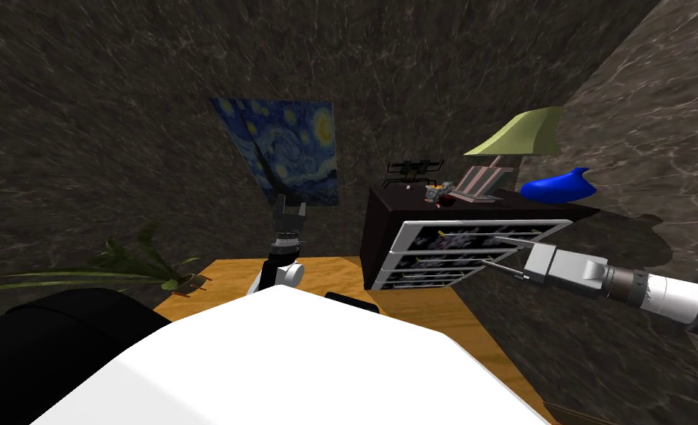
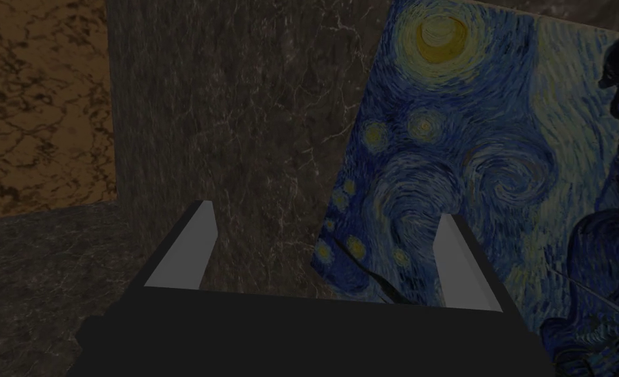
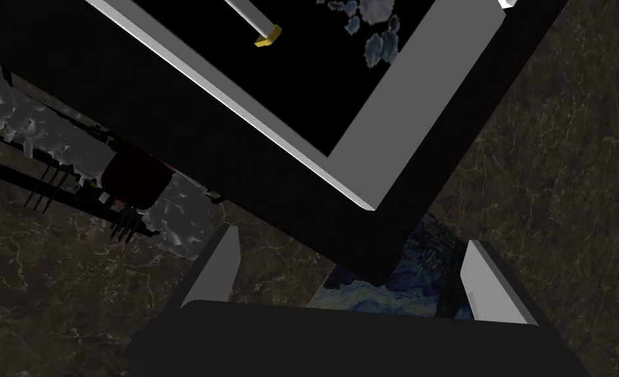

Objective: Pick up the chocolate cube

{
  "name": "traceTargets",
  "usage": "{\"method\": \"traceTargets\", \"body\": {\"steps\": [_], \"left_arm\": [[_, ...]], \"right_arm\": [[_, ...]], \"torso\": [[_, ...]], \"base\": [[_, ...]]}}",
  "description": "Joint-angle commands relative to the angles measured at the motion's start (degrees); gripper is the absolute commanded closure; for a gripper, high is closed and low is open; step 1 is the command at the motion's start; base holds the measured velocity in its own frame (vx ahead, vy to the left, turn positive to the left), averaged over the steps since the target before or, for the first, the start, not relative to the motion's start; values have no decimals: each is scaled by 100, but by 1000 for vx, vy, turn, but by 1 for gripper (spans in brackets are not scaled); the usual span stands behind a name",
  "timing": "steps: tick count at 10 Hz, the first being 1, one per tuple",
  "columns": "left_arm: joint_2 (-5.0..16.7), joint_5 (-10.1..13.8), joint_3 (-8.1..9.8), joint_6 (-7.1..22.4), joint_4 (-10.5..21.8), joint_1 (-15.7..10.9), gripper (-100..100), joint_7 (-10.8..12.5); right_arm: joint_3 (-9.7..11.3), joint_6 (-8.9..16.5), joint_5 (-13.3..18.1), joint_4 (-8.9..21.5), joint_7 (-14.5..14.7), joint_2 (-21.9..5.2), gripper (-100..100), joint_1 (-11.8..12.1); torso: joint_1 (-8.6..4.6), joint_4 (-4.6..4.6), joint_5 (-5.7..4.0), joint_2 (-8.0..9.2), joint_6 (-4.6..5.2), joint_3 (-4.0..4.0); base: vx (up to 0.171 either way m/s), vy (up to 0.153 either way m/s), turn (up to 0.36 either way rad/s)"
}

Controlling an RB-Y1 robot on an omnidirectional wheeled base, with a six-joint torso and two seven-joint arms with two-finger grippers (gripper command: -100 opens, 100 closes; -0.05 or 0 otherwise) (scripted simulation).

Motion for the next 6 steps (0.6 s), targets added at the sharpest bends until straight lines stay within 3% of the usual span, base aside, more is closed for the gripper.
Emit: {"method": "traceTargets", "body": {"steps": [1, 2, 3, 4, 5, 6], "left_arm": [[0, 0, 0, 0, 0, 0, 0, 0], [0, 0, 0, 0, 0, 0, 0, 0], [0, 0, 0, 0, 0, 0, 0, 0], [0, 0, 0, 0, 0, 1, 0, 0], [0, 0, 0, 0, 0, 0, 0, 0], [0, 0, 0, 0, 0, 1, 0, 0]], "right_arm": [[-86, -117, 244, 90, -5, -171, -100, 19], [-312, -332, 434, 263, -36, -406, -100, 80], [-312, -332, 549, 263, -36, -457, -100, 80], [-533, -542, 737, 433, -68, -686, -100, 140], [-533, -542, 848, 433, -68, -736, -100, 140], [-749, -746, 1056, 598, -101, -967, -100, 198]], "torso": [[0, 0, 0, 0, 0, 0], [-4, 0, -2, 1, 3, 1], [0, 0, -1, -2, 0, -1], [-2, 0, -1, 0, 4, 0], [0, 0, 0, -1, 0, 0], [-3, 1, -2, 2, 4, 1]], "base": [[23, 29, 89], [31, 45, 159], [28, 34, 95], [27, 37, 150], [23, 28, 80], [32, 33, 167]]}}
